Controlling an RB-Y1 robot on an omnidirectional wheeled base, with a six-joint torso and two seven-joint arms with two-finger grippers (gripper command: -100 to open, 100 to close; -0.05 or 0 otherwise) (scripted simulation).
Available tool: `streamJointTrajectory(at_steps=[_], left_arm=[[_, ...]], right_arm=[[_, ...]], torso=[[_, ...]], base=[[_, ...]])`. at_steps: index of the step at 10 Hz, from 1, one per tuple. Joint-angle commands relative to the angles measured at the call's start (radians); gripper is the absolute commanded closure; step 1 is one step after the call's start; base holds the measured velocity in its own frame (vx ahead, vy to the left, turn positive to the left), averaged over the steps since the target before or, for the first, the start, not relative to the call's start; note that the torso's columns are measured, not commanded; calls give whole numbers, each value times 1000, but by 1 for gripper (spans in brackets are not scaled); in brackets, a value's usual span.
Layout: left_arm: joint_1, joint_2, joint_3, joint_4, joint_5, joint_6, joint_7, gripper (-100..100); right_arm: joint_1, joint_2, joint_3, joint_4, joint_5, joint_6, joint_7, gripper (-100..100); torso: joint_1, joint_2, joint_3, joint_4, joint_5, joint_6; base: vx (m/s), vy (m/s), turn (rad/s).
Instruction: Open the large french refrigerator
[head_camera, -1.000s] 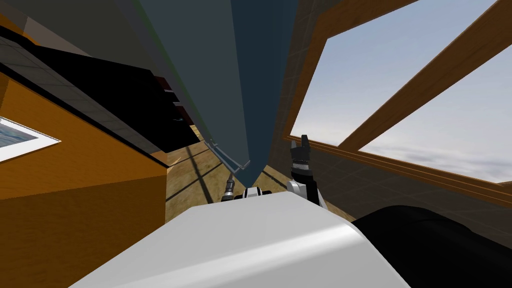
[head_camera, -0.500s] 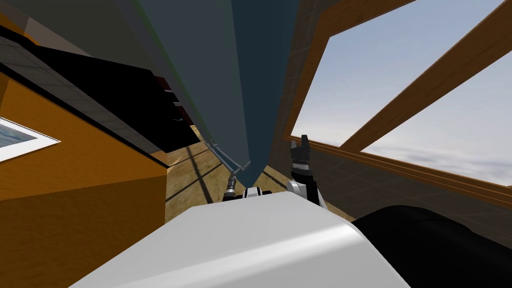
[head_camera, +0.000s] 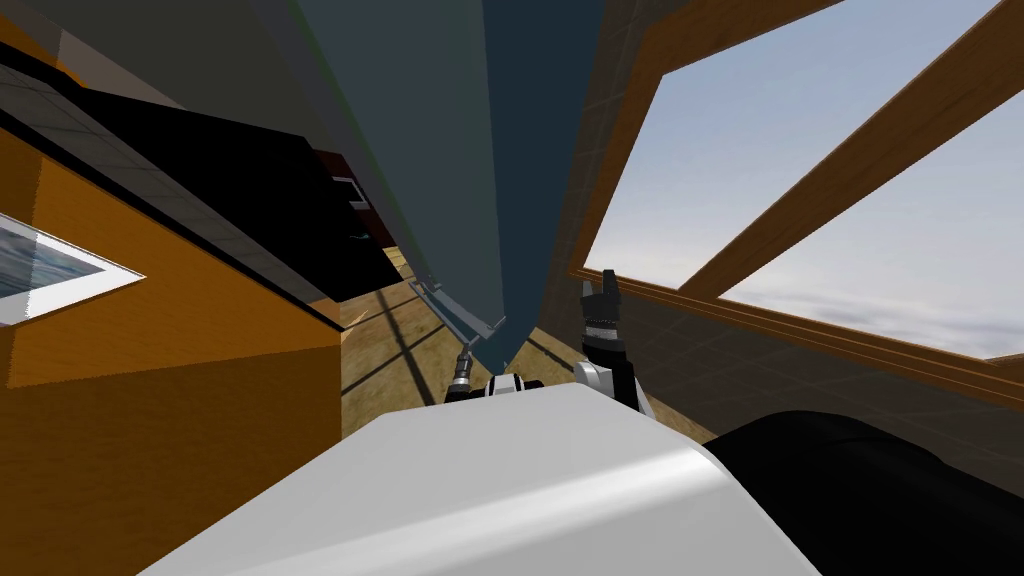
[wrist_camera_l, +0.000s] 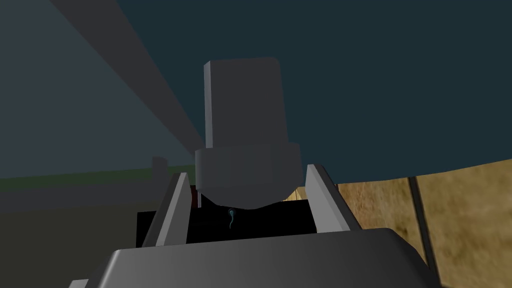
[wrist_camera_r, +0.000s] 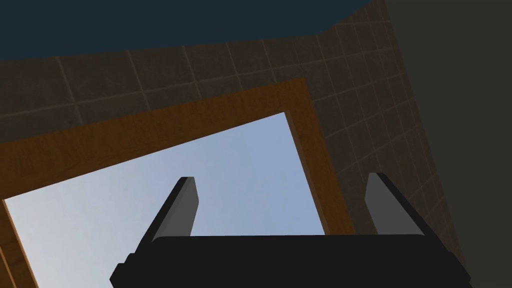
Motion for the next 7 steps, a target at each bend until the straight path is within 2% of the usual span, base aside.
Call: streamJointTrajectory(at_steps=[1,3,6,7], left_arm=[[-13,8,0,-29,-1,26,6,100],[-3,12,-3,-24,-1,30,9,100],[-2,21,-8,-41,-3,31,19,100],[1,18,-8,-27,-3,36,17,100]], right_arm=[[0,0,0,0,0,0,0,0],[0,0,0,0,0,0,0,0],[0,0,0,0,0,0,0,0],[0,0,0,0,0,0,0,0]], torso=[[-1,1,0,1,-1,0],[-9,-7,-4,0,-1,3],[-3,-2,-1,0,0,1],[-1,-2,-1,1,-1,0]], base=[[-174,147,31],[-85,90,15],[-148,143,11],[-72,84,3]])
